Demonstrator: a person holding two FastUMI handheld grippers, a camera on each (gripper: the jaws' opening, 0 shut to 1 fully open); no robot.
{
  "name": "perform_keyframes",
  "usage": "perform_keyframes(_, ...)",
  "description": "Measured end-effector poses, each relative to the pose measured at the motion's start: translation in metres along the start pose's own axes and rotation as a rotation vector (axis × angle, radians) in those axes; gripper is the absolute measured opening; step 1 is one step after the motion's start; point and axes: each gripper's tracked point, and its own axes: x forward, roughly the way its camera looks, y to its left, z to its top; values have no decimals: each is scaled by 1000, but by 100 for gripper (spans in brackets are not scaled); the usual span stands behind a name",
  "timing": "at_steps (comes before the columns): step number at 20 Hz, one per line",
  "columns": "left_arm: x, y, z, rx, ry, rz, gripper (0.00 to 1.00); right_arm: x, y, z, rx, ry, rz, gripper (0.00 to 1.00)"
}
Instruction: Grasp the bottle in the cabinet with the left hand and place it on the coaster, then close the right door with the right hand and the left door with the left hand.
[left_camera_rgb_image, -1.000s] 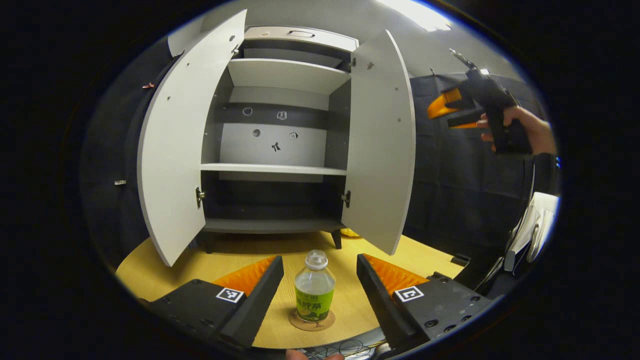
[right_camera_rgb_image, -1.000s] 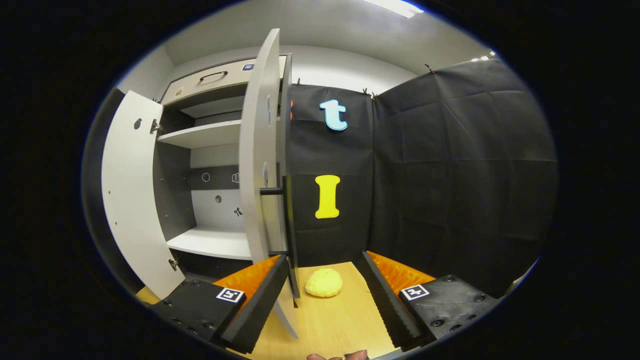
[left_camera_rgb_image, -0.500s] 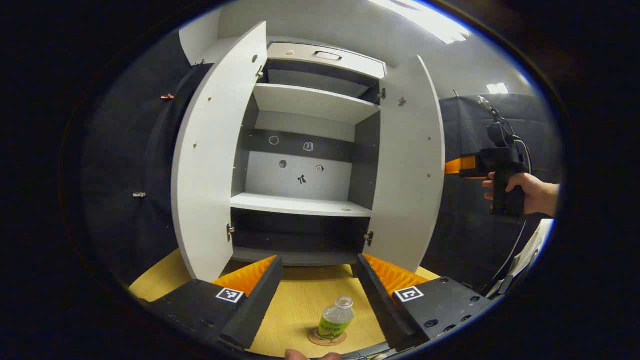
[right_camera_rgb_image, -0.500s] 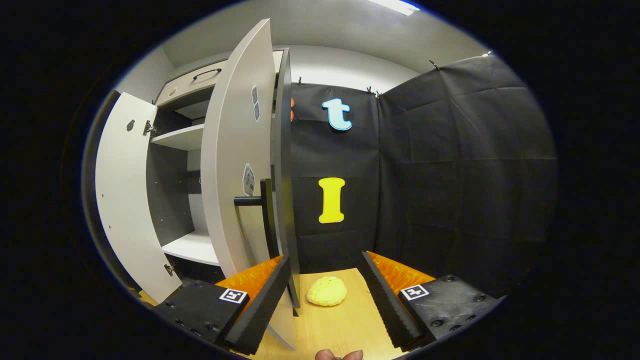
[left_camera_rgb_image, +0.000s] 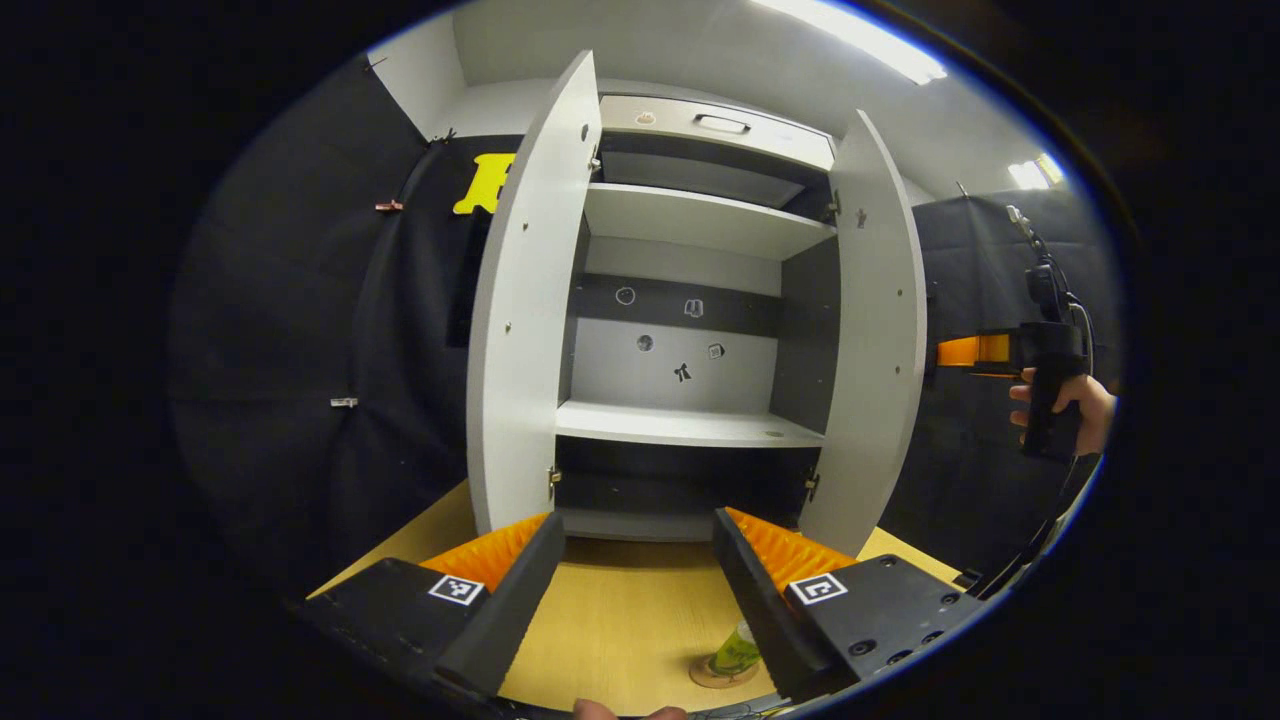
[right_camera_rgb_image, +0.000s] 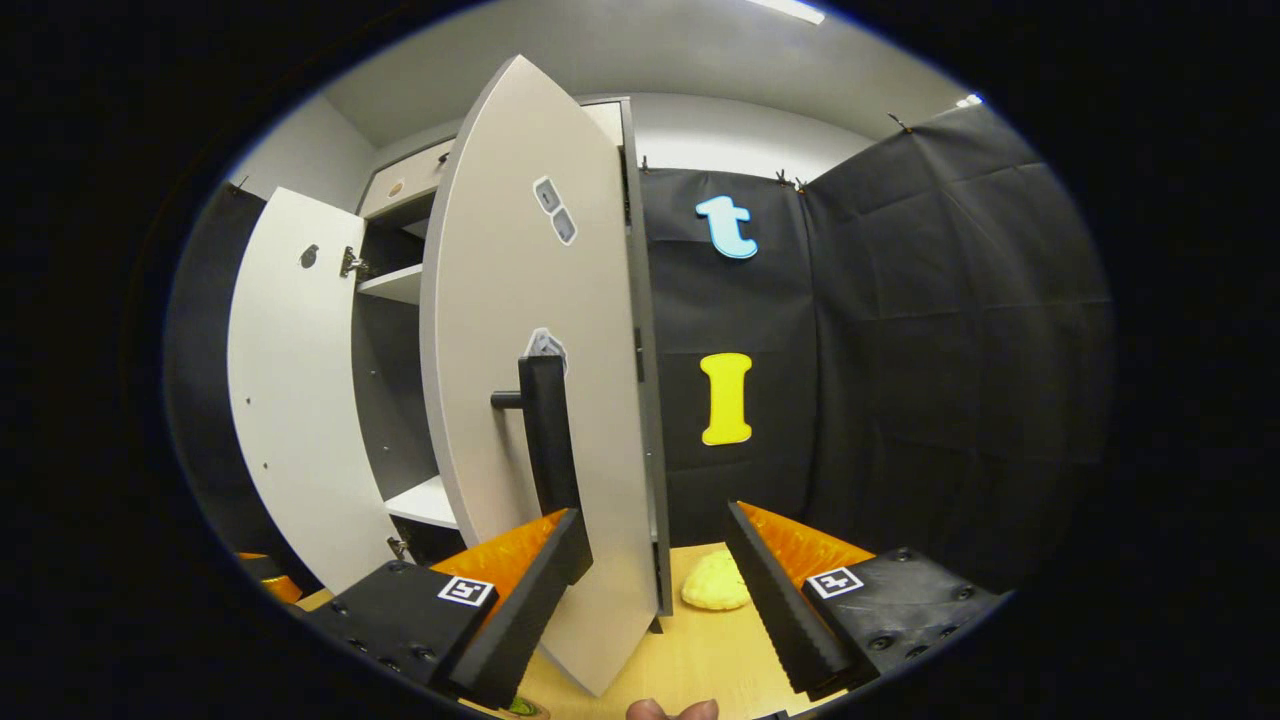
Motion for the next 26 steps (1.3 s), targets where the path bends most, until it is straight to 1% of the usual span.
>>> perform_keyframes(2, -2, 11, 1, -3, 16, 21, 95, 6, 22, -4, 6, 4, 34, 98)
perform_keyframes(5, -5, 28, 8, -19, 23, 56, 95, 23, 43, -11, 12, 25, 53, 98)
perform_keyframes(8, -10, 46, 16, -18, 18, 90, 95, 40, 74, -15, 50, 46, 102, 98)
perform_keyframes(10, -14, 61, 21, -16, 14, 117, 95, 51, 95, -18, 41, 52, 134, 98)
perform_keyframes(12, -16, 80, 28, -15, 8, 155, 95, 62, 106, -19, 22, 45, 137, 98)
perform_keyframes(14, -17, 103, 35, -16, 6, 196, 95, 71, 113, -21, 32, 48, 140, 98)
perform_keyframes(18, -13, 143, 55, -21, -18, 244, 95, 87, 125, -24, 41, 48, 142, 98)
perform_keyframes(22, 4, 186, 79, -16, -44, 294, 95, 102, 136, -25, 16, 42, 130, 98)
perform_keyframes(24, 15, 202, 95, -19, -69, 306, 95, 109, 140, -25, 8, 39, 121, 98)
perform_keyframes(26, 32, 213, 109, 7, -85, 315, 95, 117, 144, -25, -6, 34, 113, 98)
